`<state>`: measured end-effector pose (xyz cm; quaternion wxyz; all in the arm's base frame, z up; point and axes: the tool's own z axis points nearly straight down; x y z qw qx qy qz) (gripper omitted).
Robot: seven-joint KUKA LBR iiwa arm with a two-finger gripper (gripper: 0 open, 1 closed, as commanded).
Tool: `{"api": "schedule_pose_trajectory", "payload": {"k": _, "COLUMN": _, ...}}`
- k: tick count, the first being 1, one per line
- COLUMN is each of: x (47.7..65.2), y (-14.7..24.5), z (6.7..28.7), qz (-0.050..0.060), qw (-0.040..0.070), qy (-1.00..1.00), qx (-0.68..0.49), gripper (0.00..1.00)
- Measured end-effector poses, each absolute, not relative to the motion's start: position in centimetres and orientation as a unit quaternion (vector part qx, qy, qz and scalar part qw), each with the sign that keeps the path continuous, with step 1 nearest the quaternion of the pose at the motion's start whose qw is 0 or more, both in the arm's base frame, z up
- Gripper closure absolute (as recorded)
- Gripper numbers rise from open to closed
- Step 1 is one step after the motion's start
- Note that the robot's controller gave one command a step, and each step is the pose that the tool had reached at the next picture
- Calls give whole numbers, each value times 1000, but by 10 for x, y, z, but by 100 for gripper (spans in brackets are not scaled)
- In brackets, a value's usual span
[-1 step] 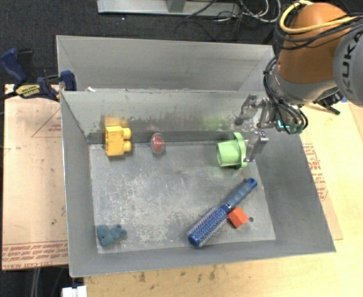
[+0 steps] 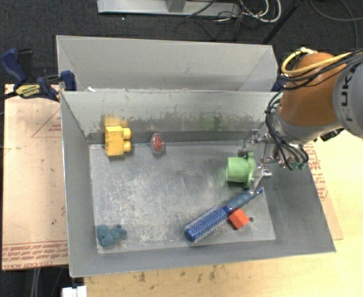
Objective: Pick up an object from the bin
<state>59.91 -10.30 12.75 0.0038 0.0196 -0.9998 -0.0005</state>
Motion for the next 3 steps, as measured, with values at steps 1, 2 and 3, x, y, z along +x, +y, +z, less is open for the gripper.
{"api": "schedule_pose_trajectory", "payload": {"k": 1, "x": 597, "y": -99, "z": 75, "qz": -1, "qw": -7, "qy": -993, "qx": -121, "gripper": 0}}
{"api": "schedule_pose_trajectory", "payload": {"k": 2, "x": 598, "y": -99, "z": 77, "qz": -1, "qw": -8, "qy": -993, "qx": -120, "gripper": 100}}
{"api": "schedule_pose_trajectory", "payload": {"k": 3, "x": 586, "y": -82, "z": 236, "qz": 0, "qw": -6, "qy": -995, "qx": -96, "gripper": 100}}
